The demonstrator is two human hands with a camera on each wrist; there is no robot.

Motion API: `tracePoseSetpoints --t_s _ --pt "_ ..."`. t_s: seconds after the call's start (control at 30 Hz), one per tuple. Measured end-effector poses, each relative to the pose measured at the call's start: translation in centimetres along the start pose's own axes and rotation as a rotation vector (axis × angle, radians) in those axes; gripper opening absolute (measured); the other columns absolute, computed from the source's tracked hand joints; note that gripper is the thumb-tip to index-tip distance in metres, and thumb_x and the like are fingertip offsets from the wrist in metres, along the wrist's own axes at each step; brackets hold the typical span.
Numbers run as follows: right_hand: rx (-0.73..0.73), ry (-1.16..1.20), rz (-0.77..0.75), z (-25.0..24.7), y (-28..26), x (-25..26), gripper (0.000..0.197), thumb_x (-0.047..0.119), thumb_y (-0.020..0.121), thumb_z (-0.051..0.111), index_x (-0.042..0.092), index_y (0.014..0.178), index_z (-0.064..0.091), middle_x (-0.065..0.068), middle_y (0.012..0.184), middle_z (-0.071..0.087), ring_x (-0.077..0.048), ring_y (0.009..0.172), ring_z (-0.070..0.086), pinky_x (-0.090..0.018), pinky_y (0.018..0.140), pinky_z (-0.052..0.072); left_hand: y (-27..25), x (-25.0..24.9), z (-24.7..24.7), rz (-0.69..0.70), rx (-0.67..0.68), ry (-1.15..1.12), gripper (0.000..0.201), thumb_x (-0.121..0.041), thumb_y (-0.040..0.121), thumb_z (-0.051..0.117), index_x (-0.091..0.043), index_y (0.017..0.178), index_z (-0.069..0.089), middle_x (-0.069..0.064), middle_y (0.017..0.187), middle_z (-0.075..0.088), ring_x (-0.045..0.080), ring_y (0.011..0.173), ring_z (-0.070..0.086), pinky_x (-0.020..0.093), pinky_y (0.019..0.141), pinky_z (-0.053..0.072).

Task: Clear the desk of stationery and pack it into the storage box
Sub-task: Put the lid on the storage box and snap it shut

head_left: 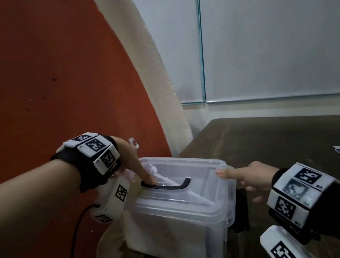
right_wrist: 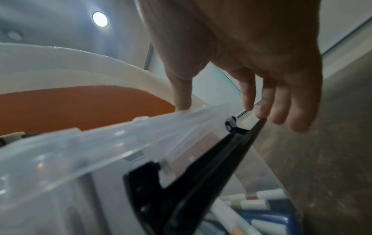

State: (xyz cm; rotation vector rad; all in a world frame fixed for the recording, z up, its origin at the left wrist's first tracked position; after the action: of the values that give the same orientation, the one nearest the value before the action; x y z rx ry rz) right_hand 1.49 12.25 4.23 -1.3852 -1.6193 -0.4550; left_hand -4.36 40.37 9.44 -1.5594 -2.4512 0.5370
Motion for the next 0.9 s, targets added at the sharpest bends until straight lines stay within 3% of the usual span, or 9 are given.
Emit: tracePoseSetpoints --t_s 0.1,0.2,0.3,0.37,0.47,0.53,0.7,0.8,0.9 --pt "0.134 0.152 0.109 0.7 -0.1 -1.6 0.082 0.046 0.074 0.070 0.004 0.136 0.039 -0.020 0.134 0.048 -0.036 0.119 0.051 -0.046 0.084 0.048 -0.4 0.6 0.3 -0.035 0.095 -0.015 0.063 -0.068 0.054 0.076 -0.015 0.082 0.058 0.000 0.062 0.046 0.014 0.049 0.040 0.017 0.046 0.035" --pt "0.204 0.277 0.152 1.0 0.0 -2.0 0.067 0.039 0.076 0.070 0.001 0.124 0.044 -0.025 0.131 0.045 -0.040 0.115 0.054 -0.047 0.081 0.052 -0.4 0.5 0.4 -0.038 0.101 0.002 0.072 -0.070 0.048 0.077 -0.010 0.084 0.064 0.000 0.065 0.052 0.015 0.053 0.045 0.018 0.049 0.038" --pt "0.252 0.265 0.158 1.1 -0.2 -2.2 0.036 0.033 0.079 0.068 0.002 0.092 0.056 -0.020 0.097 0.061 -0.033 0.097 0.062 -0.038 0.075 0.053 0.7 -0.4 0.9 -0.018 0.053 -0.017 0.096 -0.077 0.037 0.075 -0.011 0.106 0.068 0.002 0.088 0.066 0.017 0.077 0.059 0.024 0.063 0.049" --pt "0.250 0.266 0.158 1.0 -0.2 -2.1 0.026 0.028 0.079 0.069 0.003 0.085 0.061 -0.015 0.073 0.069 -0.027 0.075 0.067 -0.035 0.066 0.056 1.5 -0.6 1.1 -0.030 0.032 -0.056 0.092 -0.077 0.028 0.078 -0.016 0.097 0.071 0.002 0.091 0.073 0.017 0.079 0.066 0.027 0.072 0.053" --pt "0.204 0.280 0.144 0.8 -0.2 -1.1 0.022 0.016 0.082 0.068 -0.001 0.092 0.057 -0.015 0.078 0.062 -0.024 0.067 0.061 -0.028 0.043 0.054 2.2 0.0 1.0 -0.091 0.030 -0.168 0.082 -0.063 0.020 0.089 -0.017 0.085 0.072 0.003 0.080 0.073 0.018 0.068 0.069 0.027 0.066 0.053" --pt "0.212 0.312 0.155 0.7 -0.1 -0.9 0.021 0.014 0.087 0.060 -0.004 0.081 0.053 -0.014 0.068 0.060 -0.023 0.064 0.057 -0.026 0.033 0.048 2.2 0.4 1.0 -0.120 0.032 -0.191 0.078 -0.059 0.020 0.091 -0.017 0.081 0.068 0.002 0.077 0.068 0.018 0.066 0.066 0.027 0.064 0.052" --pt "0.290 0.497 0.133 0.3 0.4 -1.2 0.016 -0.001 0.091 0.050 -0.007 0.078 0.058 -0.018 0.072 0.064 -0.023 0.051 0.067 -0.032 0.042 0.054 1.8 0.4 1.6 -0.121 0.119 -0.235 0.078 -0.056 0.027 0.092 -0.013 0.089 0.072 0.006 0.081 0.068 0.020 0.070 0.063 0.031 0.072 0.051" --pt "0.306 0.577 0.094 0.7 0.4 -1.2 0.021 -0.003 0.092 0.046 -0.005 0.074 0.056 -0.012 0.044 0.061 -0.016 0.034 0.061 -0.029 0.037 0.051 1.8 0.1 1.7 -0.115 0.128 -0.223 0.076 -0.058 0.028 0.092 -0.014 0.087 0.071 0.006 0.081 0.066 0.021 0.069 0.060 0.031 0.072 0.049" --pt "0.302 0.658 0.111 1.1 -0.1 -1.2 0.015 -0.005 0.091 0.048 -0.008 0.077 0.056 -0.016 0.047 0.064 -0.021 0.037 0.064 -0.036 0.036 0.051 1.7 0.1 1.8 -0.115 0.136 -0.204 0.077 -0.059 0.029 0.091 -0.014 0.088 0.070 0.006 0.083 0.066 0.021 0.071 0.060 0.032 0.072 0.048"
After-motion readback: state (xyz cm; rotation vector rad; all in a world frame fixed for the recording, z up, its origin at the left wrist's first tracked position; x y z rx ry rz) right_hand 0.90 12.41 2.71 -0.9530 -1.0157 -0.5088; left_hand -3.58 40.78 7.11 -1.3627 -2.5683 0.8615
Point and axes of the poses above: each hand's wrist, its own y-axis towards the middle knuckle, its own z-axis out of the palm, x = y × z, the point moved 8 cm from there along y, towards the middle knuckle
